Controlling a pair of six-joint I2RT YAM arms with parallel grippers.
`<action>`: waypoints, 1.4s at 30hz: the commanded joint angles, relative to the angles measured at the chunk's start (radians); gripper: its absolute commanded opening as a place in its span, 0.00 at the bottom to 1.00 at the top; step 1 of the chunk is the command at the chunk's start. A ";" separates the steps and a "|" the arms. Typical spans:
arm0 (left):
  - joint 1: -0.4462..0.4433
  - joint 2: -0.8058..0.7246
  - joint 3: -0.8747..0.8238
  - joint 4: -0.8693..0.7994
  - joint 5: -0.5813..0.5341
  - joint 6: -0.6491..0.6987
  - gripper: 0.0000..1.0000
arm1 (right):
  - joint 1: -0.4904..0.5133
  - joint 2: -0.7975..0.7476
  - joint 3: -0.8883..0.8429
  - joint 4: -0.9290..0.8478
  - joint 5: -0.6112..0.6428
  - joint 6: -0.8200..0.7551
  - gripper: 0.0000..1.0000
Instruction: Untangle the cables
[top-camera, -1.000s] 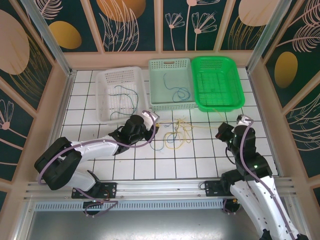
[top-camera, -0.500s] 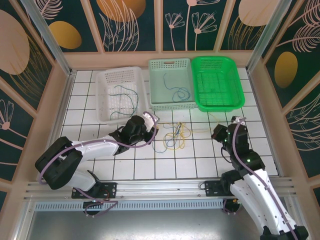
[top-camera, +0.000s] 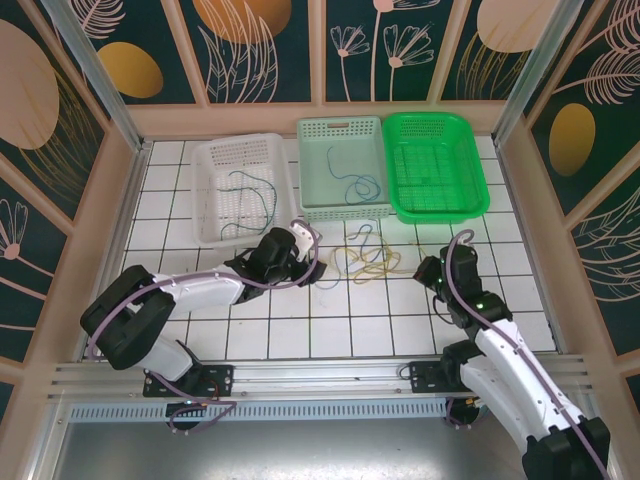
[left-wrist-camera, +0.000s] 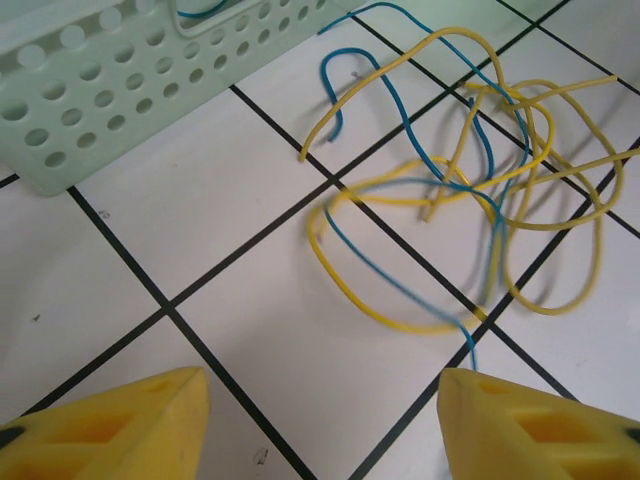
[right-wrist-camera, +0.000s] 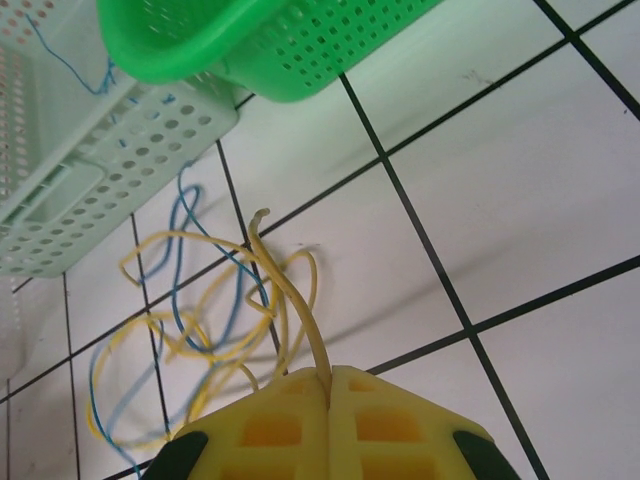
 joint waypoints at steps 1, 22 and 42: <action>0.000 -0.032 0.012 -0.011 -0.030 -0.010 0.65 | -0.010 -0.006 -0.014 0.066 0.007 0.013 0.02; 0.000 0.041 0.032 -0.043 -0.110 -0.261 0.71 | 0.006 0.048 0.075 0.102 -0.098 -0.114 0.64; 0.003 0.239 0.114 0.045 -0.241 -0.319 0.00 | 0.071 0.420 -0.015 0.478 -0.074 -0.136 0.73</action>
